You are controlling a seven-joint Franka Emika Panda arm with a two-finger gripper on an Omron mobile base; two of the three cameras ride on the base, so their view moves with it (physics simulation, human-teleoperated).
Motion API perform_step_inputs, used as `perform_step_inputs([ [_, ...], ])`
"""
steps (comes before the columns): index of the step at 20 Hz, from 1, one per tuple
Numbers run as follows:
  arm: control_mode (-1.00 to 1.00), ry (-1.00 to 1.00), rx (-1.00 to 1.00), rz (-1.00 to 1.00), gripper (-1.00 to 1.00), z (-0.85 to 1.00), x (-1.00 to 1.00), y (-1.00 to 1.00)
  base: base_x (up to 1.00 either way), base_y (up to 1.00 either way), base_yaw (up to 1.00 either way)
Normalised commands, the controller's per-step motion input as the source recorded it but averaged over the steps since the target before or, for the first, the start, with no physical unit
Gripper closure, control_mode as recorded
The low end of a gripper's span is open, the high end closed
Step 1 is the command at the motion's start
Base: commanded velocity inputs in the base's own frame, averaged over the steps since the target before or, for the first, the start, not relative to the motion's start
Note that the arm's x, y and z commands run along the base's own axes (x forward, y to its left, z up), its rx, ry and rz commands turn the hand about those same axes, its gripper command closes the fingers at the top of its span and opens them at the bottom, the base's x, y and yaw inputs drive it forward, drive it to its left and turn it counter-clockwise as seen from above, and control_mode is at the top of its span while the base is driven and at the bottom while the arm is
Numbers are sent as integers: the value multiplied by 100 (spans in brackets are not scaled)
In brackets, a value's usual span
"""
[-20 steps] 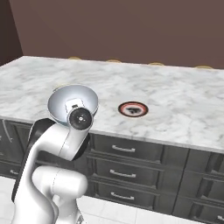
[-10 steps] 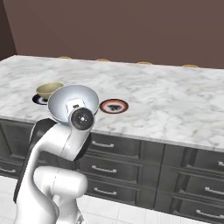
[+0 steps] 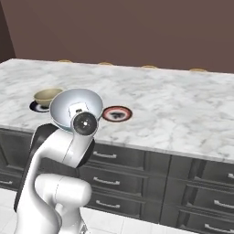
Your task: Move the bowls from the cabinet to the plates on the dining table.
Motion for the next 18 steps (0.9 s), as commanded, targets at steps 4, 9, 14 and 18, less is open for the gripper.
perform_step_inputs([
  [4,100,0,0,0,100,0,0,0,41,-19,-2],
  [9,100,0,0,0,100,0,0,0,31,-15,-2],
  [14,100,0,0,0,100,0,0,0,29,-14,-2],
  [18,100,0,0,0,100,0,0,0,41,-19,-3],
])
